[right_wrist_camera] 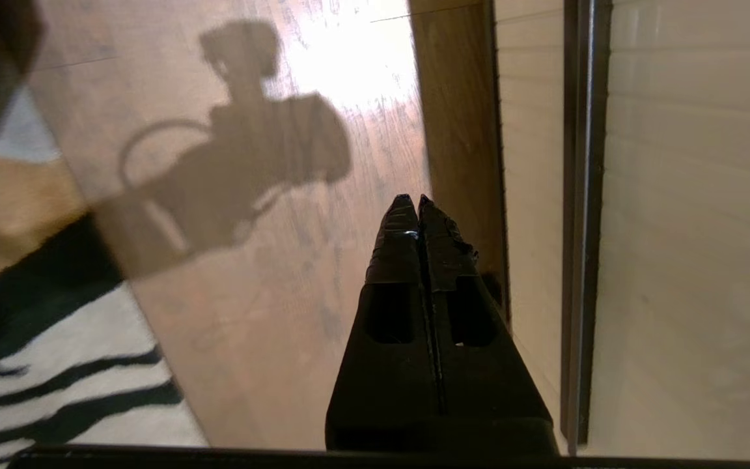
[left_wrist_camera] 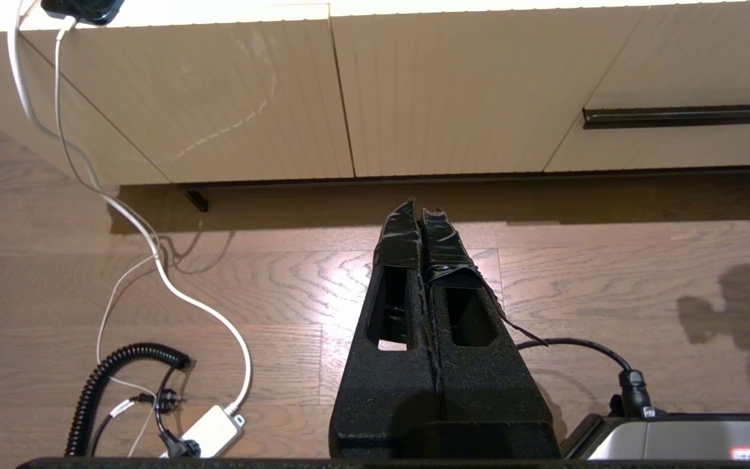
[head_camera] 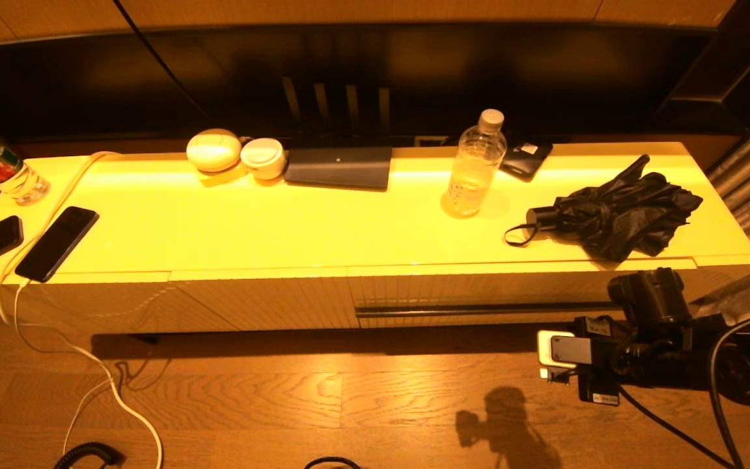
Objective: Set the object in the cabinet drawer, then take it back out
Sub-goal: Open the drawer
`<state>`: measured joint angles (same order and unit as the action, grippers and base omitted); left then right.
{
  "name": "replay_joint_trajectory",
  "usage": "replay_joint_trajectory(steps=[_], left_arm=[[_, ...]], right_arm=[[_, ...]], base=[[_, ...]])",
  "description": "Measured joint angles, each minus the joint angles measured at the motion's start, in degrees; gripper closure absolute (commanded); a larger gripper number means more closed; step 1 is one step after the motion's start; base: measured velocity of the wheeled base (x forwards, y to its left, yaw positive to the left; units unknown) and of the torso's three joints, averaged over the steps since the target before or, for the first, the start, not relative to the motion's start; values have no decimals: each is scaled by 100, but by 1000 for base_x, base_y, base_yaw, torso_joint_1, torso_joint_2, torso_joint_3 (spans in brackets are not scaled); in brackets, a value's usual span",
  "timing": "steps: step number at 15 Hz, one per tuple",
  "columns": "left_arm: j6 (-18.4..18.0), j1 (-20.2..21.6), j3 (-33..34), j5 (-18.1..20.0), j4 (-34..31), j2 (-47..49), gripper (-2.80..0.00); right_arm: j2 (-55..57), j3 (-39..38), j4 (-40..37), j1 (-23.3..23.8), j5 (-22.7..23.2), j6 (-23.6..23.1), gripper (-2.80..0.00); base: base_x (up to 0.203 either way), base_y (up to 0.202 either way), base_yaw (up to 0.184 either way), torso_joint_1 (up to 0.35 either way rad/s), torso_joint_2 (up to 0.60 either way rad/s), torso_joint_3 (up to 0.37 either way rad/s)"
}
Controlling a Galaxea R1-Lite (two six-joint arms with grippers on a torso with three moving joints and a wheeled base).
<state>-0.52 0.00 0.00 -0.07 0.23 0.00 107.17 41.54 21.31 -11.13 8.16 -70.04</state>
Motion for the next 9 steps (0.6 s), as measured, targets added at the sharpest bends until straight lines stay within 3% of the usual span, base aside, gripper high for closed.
replay_joint_trajectory(steps=[6, 9], left_arm=[[0, 0, 0, 2, 0, 0, 0], [0, 0, 0, 0, -2, 0, 0]], right_arm=[[667, 3, 947, 41, 48, -485, 0], [856, 132, 929, 30, 43, -581, 0]], base=[[0, 0, 0, 0, 0, 0], [0, 0, 0, 0, 0, 0]])
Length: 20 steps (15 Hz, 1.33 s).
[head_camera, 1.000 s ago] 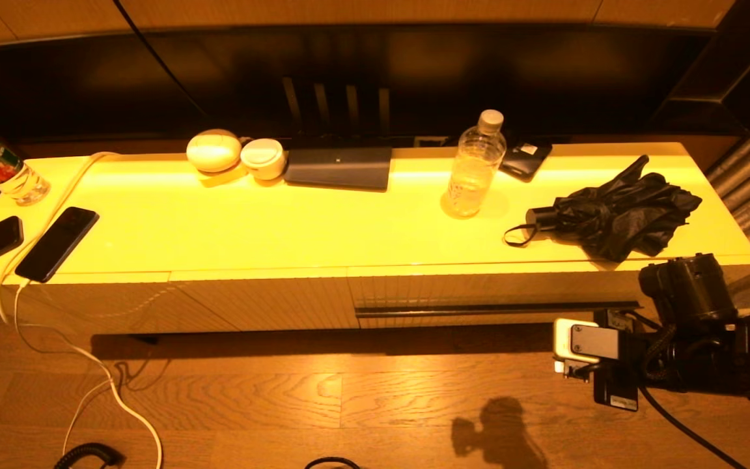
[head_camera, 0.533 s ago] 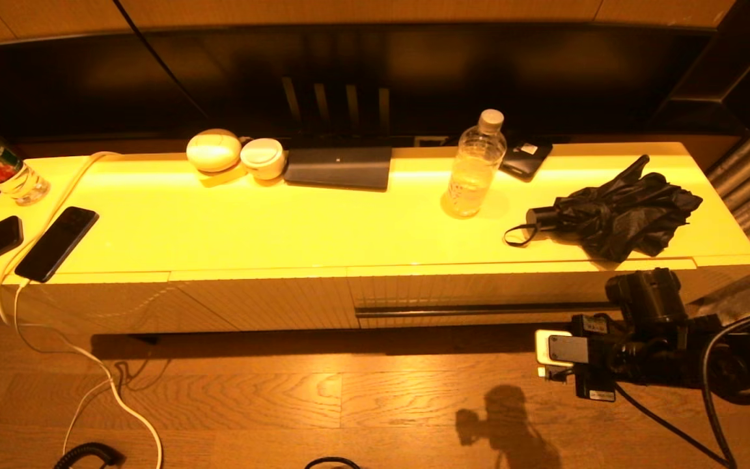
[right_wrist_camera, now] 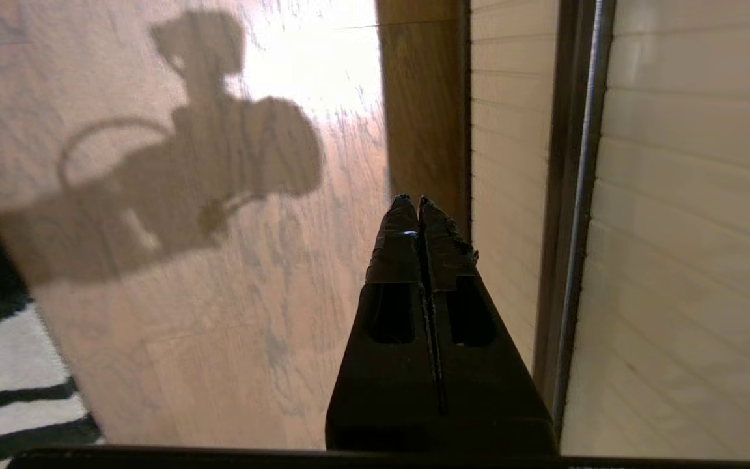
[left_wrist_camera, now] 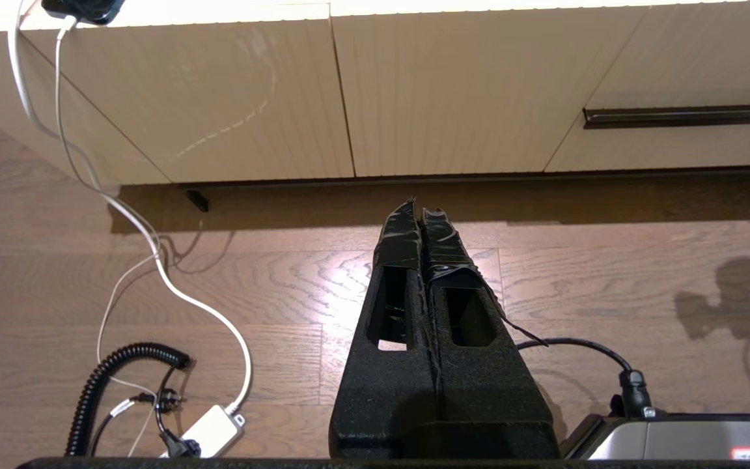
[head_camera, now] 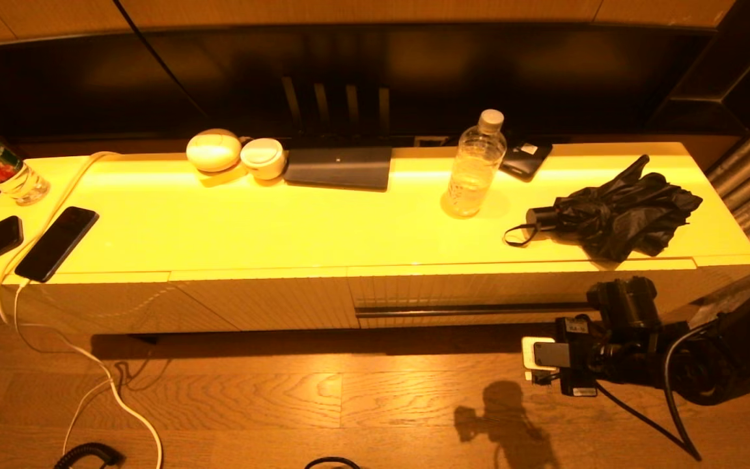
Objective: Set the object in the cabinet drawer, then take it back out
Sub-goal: Open the drawer
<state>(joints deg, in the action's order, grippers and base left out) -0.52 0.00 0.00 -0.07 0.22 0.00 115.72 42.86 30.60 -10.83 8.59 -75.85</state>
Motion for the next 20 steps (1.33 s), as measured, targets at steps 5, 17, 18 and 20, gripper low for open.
replay_joint_trajectory(steps=[5, 17, 18, 20], left_arm=[[0, 0, 0, 1, 3, 0, 0], [1, 0, 0, 0, 0, 0, 0], [1, 0, 0, 2, -2, 0, 0], [0, 0, 0, 0, -1, 0, 0]], right_arm=[[191, 216, -17, -4, 4, -441, 0], [484, 659, -44, 154, 52, -642, -280], [563, 800, -82, 165, 49, -641, -280], [713, 1031, -205, 183, 39, -634, -280]], base=[[0, 0, 0, 0, 0, 0], [0, 0, 0, 0, 0, 0], [0, 0, 0, 0, 0, 0], [0, 0, 0, 0, 0, 0]])
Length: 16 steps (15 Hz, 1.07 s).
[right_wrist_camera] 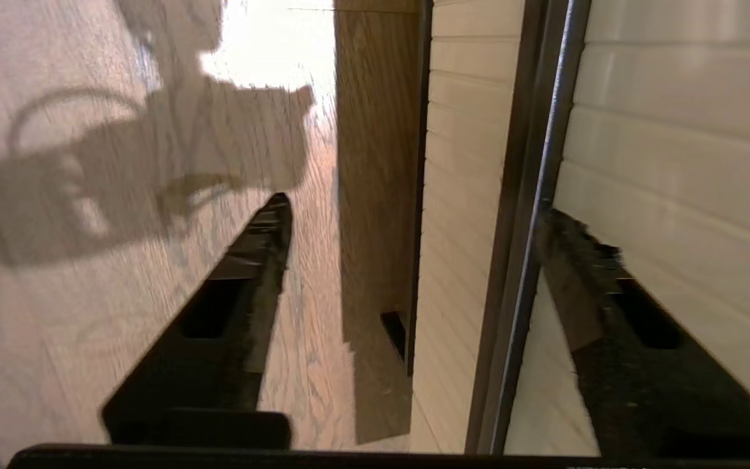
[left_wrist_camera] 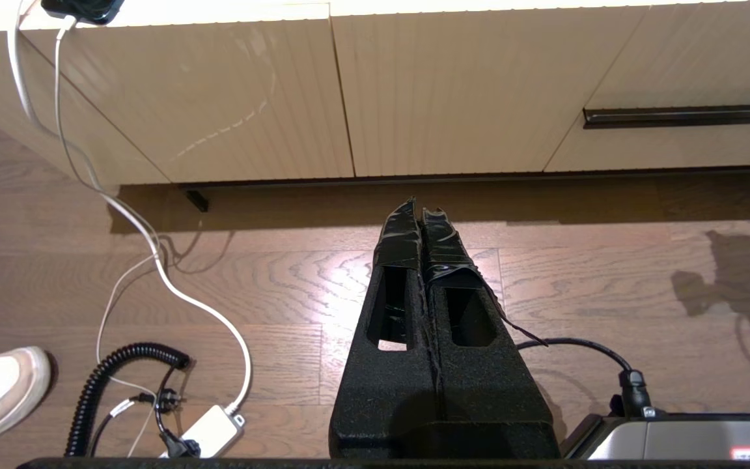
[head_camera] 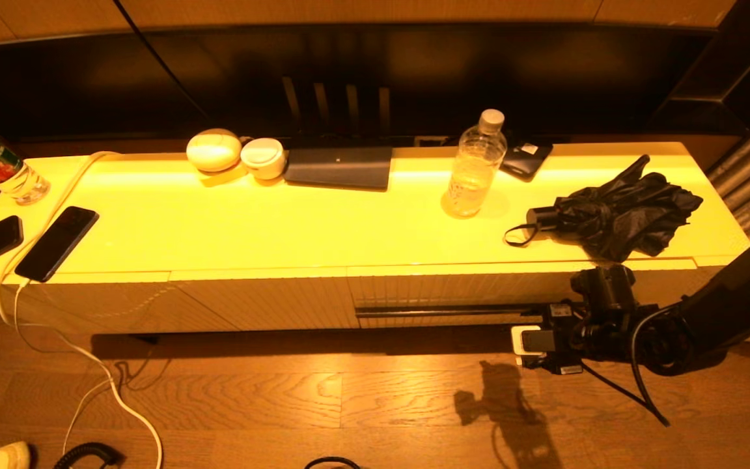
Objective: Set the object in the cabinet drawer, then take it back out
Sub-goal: Open the drawer
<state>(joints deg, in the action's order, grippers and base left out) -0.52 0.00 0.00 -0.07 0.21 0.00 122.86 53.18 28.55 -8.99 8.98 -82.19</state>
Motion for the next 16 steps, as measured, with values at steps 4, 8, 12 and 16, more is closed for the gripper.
replay_joint_trajectory(steps=[4, 8, 12, 16], left_arm=[[0, 0, 0, 0, 6, 0, 0], [0, 0, 0, 0, 3, 0, 0], [0, 0, 0, 0, 6, 0, 0], [0, 0, 0, 0, 3, 0, 0]], right_arm=[[301, 342, -57, 34, -17, -6, -280], [559, 711, -45, 84, -28, -19, -280], [738, 989, -95, 114, -22, -102, -280], [871, 1116, -80, 119, -65, -105, -280]], base=[[0, 0, 0, 0, 0, 0], [0, 0, 0, 0, 0, 0], [0, 0, 0, 0, 0, 0], [0, 0, 0, 0, 0, 0]])
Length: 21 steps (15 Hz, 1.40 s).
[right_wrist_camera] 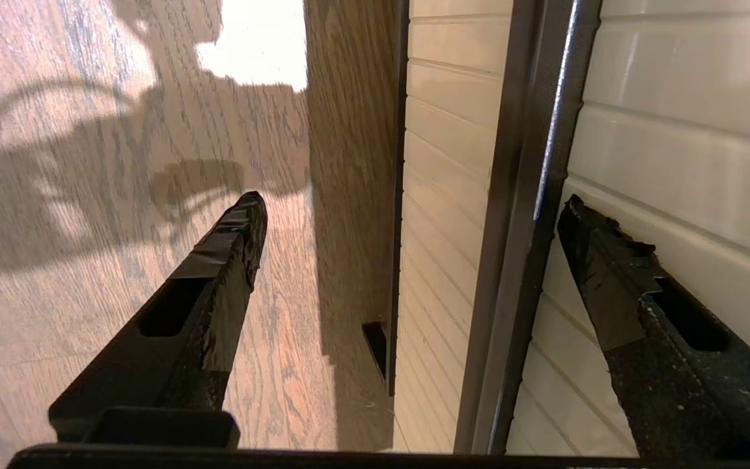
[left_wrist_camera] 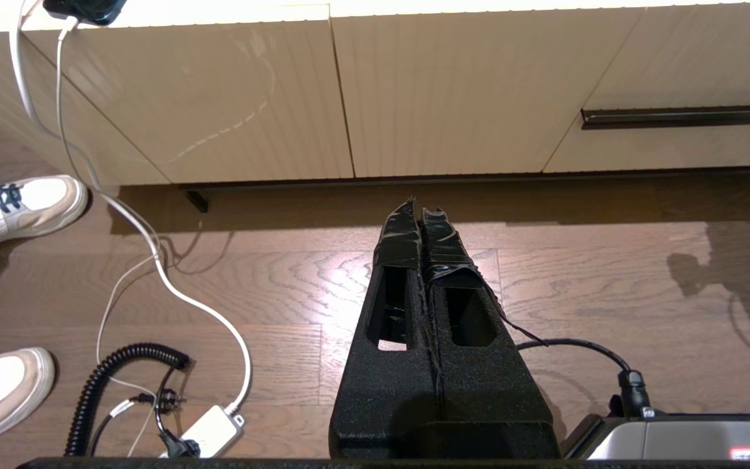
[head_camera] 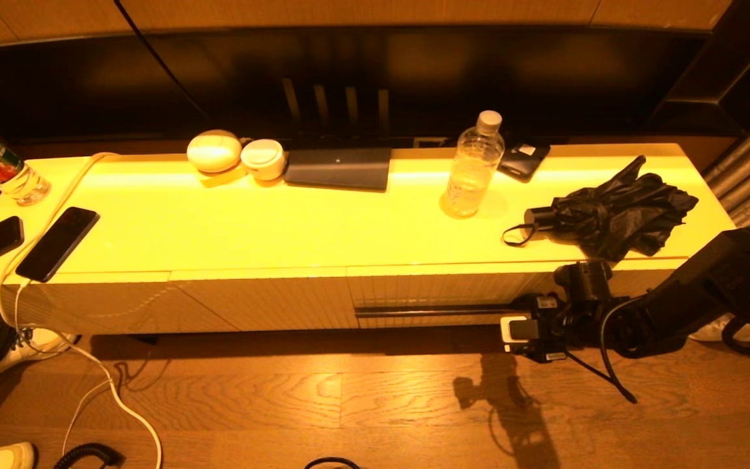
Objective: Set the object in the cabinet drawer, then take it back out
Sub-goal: Open the drawer
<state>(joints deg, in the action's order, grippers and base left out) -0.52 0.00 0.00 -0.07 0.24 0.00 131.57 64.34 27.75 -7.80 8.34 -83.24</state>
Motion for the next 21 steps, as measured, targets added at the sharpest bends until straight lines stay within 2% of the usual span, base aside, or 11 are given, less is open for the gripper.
replay_joint_trajectory(steps=[5, 9, 15, 21], left_arm=[[0, 0, 0, 0, -2, 0, 0], [1, 0, 0, 0, 0, 0, 0], [0, 0, 0, 0, -2, 0, 0], [1, 0, 0, 0, 0, 0, 0]], right_arm=[[100, 1, 41, 1, -18, 2, -280], [58, -157, -233, 0, -22, 1, -280], [-199, -698, -669, -10, -13, 2, -280], [-381, -1327, -654, -10, 39, 0, -280]], base=[[0, 0, 0, 0, 0, 0], [0, 0, 0, 0, 0, 0], [0, 0, 0, 0, 0, 0], [0, 0, 0, 0, 0, 0]])
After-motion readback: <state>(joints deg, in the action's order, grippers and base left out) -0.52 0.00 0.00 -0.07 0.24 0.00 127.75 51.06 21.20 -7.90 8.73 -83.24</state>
